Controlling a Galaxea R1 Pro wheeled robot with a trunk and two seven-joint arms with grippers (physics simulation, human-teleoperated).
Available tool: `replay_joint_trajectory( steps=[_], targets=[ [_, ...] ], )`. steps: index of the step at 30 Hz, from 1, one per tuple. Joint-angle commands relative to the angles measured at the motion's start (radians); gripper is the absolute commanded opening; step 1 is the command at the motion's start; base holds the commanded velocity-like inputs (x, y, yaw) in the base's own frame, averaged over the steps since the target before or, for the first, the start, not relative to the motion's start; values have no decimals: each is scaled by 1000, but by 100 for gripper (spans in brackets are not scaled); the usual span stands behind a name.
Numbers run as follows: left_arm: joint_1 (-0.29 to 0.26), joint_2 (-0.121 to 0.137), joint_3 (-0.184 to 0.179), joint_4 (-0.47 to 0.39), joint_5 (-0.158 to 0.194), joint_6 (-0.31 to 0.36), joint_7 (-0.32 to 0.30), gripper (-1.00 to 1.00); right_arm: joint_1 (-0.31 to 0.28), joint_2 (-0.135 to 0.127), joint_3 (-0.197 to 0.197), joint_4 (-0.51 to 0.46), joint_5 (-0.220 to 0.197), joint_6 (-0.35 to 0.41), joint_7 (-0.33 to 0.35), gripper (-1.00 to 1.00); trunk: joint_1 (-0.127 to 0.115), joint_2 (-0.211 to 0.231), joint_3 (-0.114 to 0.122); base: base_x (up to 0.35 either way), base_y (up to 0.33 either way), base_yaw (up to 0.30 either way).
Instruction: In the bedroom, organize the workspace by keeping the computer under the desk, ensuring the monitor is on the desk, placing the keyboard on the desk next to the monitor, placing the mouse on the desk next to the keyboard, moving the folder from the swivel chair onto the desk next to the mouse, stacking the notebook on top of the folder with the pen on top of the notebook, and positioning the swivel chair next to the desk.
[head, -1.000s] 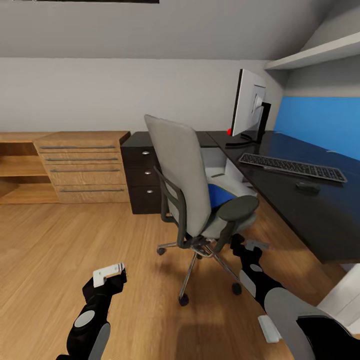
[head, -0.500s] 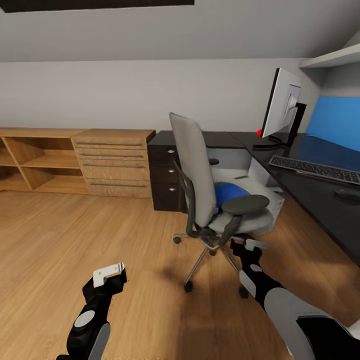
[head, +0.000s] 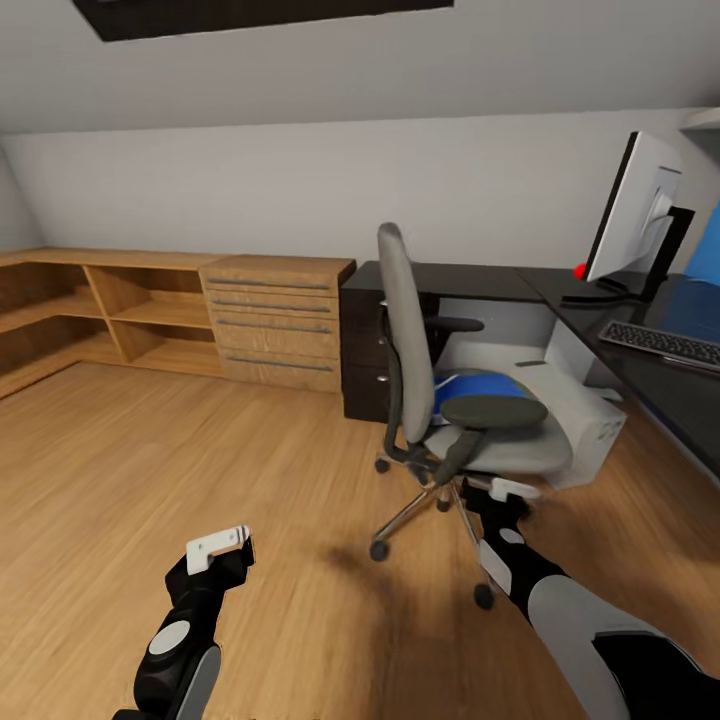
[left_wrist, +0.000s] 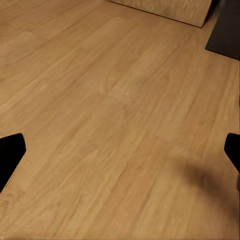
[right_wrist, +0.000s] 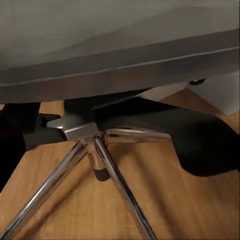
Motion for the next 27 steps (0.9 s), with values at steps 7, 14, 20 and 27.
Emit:
replay_joint_trajectory(
  steps=[7,14,20,27],
  targets=[
    [-1,-1,-3,-1,9,2,8,100,0,2,5,0,-7,-4,-2,100,0,0,-1,0,0,273],
    [-1,-1,-3,-1,9,1,8,100,0,3,5,-1,-7,-4,-3,100,0,0,-1,0,0,273],
    [-1,-1,-3,-1,10,0,8,100,0,3,5,-1,-8,-4,-3,100,0,0,-1,-6,0,151],
    [-1,0,-3,-1,11,1,8,100,0,3,5,-1,-8,-4,-2,100,0,0,-1,-264,0,8]
  ],
)
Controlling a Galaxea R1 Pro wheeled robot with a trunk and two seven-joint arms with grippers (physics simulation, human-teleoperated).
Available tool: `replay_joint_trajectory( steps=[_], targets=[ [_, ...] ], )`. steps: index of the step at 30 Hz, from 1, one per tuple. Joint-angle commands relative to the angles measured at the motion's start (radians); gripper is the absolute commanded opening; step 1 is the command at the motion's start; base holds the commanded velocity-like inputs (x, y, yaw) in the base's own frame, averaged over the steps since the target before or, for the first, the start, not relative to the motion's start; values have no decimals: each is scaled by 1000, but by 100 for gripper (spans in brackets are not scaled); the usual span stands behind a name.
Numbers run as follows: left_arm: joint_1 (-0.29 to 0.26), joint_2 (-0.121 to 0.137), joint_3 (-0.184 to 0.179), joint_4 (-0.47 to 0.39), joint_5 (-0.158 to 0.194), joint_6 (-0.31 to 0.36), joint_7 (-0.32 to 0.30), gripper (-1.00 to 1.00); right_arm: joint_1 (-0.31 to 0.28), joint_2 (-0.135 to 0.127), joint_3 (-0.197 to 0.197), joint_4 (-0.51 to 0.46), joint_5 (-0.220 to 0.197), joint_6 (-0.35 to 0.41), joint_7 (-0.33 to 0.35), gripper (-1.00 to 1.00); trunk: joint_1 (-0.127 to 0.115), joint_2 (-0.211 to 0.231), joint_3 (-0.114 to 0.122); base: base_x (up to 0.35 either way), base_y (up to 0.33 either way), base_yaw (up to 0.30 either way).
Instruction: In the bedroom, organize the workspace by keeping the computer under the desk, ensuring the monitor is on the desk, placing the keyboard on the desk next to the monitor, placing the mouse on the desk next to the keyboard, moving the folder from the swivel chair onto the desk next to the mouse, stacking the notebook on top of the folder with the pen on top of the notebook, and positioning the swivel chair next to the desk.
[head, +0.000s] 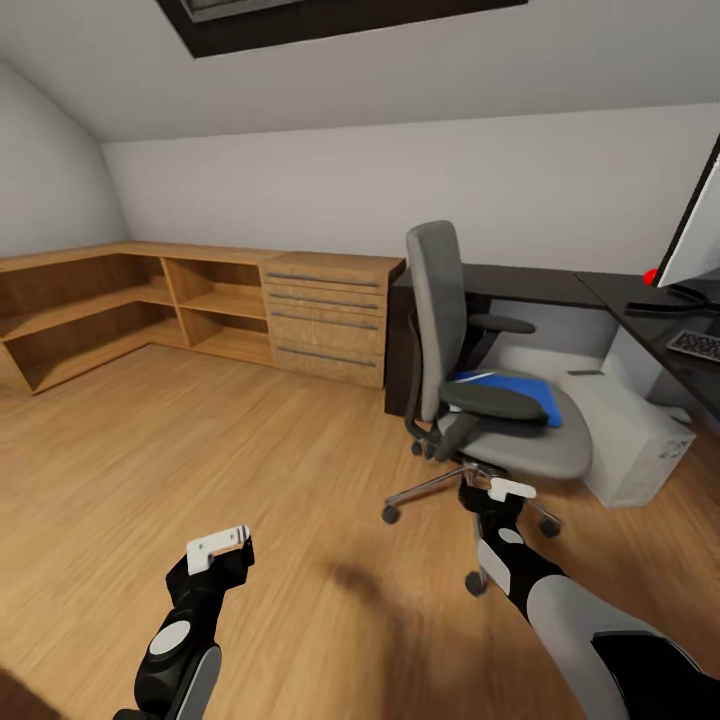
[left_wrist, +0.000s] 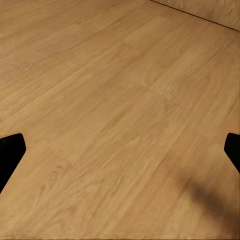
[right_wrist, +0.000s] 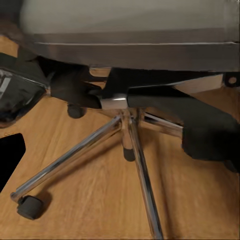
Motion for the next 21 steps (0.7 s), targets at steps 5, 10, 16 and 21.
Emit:
replay_joint_trajectory(
  steps=[5,10,16,21],
  targets=[
    [-1,0,-1,-1,9,2,8,100,-1,0,4,2,-8,-4,-2,100,-1,0,3,-292,0,-99],
    [-1,0,-1,-1,9,3,8,100,-1,-1,2,2,-13,-4,-1,100,-1,0,8,-59,0,-202],
    [-1,0,-1,-1,9,3,8,100,-1,-3,1,2,-14,-4,1,100,-1,0,13,-8,0,-240],
    [-1,0,0,-1,9,3,8,100,-1,-4,0,2,-15,-4,1,100,-1,0,18,-1,0,-246]
  ],
)
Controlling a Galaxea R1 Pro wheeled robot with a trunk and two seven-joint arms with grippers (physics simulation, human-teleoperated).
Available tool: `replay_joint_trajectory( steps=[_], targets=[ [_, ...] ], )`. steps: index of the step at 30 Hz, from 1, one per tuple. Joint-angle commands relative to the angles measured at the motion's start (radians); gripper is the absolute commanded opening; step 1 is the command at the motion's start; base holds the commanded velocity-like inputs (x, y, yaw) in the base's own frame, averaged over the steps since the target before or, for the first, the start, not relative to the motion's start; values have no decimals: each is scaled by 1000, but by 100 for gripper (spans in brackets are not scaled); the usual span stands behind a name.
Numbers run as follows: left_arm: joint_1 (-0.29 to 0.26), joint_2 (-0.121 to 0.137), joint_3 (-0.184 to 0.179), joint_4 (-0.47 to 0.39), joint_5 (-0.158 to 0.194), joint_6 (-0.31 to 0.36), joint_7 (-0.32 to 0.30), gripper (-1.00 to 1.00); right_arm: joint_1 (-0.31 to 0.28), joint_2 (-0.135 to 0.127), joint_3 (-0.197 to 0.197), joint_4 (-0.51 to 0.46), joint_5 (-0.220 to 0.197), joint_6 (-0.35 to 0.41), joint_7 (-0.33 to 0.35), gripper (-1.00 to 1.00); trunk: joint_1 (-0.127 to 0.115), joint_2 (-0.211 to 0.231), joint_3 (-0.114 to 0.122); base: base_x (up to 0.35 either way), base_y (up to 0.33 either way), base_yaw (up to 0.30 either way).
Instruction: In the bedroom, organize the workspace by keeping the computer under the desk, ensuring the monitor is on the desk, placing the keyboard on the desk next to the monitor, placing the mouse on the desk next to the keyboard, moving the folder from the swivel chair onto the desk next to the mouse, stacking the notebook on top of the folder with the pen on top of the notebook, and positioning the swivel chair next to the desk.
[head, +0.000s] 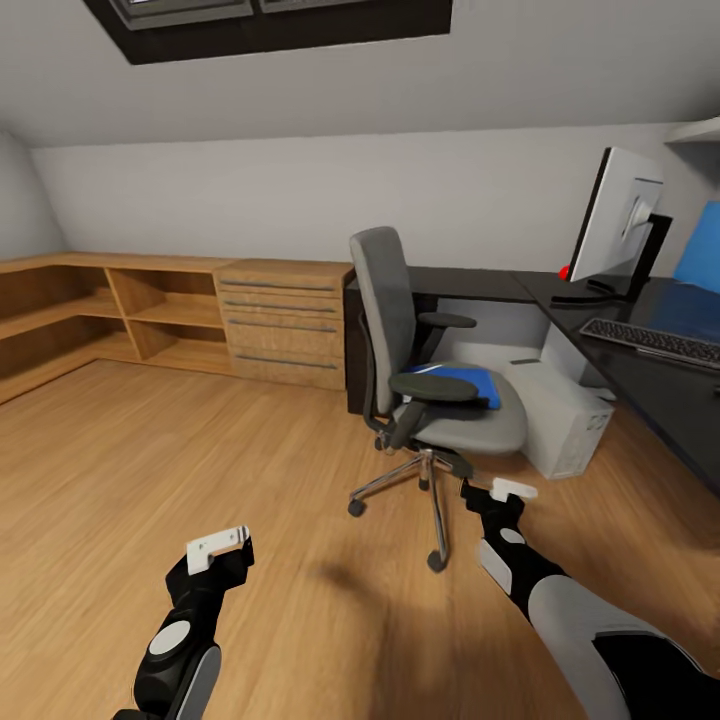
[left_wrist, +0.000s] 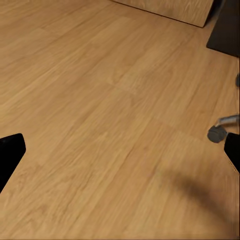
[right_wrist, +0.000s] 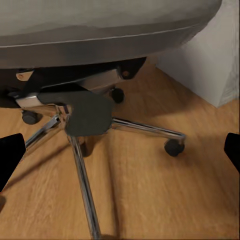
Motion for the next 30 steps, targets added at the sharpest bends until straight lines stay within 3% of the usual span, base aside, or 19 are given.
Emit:
replay_joint_trajectory(
  steps=[1,30],
  targets=[
    [-1,0,-1,-1,9,3,8,100,-1,0,4,1,-7,-4,-2,100,0,0,0,0,0,-248],
    [-1,1,-1,-1,9,2,8,100,-1,4,5,2,-9,-2,-3,100,0,0,19,0,0,-241]
  ],
)
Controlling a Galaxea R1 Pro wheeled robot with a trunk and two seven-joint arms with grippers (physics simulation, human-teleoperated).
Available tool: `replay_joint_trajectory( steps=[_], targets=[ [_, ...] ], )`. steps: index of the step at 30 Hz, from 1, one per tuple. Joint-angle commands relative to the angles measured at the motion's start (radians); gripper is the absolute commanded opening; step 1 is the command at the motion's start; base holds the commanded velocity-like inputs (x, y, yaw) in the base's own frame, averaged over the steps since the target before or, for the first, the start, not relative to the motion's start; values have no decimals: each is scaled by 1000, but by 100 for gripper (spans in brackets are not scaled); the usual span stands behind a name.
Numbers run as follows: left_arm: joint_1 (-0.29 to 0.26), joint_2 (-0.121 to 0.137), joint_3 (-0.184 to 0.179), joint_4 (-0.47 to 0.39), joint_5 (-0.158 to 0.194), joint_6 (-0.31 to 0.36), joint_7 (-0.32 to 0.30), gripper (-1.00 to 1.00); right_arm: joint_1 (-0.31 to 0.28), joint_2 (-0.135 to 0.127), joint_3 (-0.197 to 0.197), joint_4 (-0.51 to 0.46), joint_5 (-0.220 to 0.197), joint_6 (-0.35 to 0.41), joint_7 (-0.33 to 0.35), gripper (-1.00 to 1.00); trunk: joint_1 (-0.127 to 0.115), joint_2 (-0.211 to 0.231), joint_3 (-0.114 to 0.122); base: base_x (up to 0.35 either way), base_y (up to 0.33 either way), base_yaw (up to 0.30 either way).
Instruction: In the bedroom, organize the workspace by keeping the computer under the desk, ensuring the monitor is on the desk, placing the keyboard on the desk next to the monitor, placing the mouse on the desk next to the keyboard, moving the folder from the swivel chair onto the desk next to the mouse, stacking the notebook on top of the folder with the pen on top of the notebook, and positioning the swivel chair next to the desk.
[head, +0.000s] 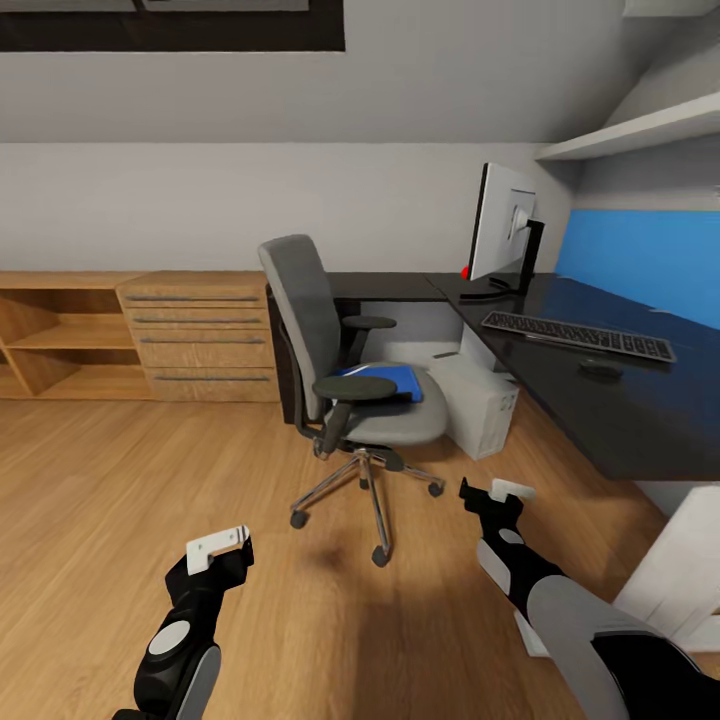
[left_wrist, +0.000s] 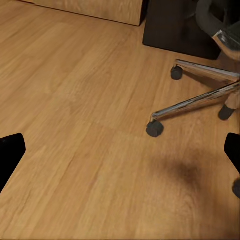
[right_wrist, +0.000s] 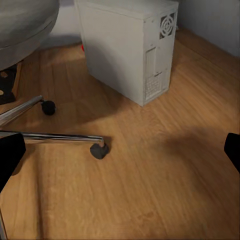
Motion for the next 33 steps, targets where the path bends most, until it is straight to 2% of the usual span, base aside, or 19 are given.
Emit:
replay_joint_trajectory(
  steps=[1,15,29,33],
  targets=[
    [-1,1,-1,-2,9,3,8,100,-1,0,4,1,-7,-4,-1,100,0,0,-1,0,0,-41],
    [-1,0,-1,-1,9,2,8,100,-1,1,4,1,-8,1,-1,100,0,0,-1,0,0,-5],
    [-1,0,-1,-2,9,2,8,100,-1,1,3,1,-8,-2,0,100,-7,3,53,0,0,0],
    [-1,0,-1,-2,9,2,8,100,-1,2,3,1,-7,-2,0,100,-7,3,53,0,0,0]
  ],
)
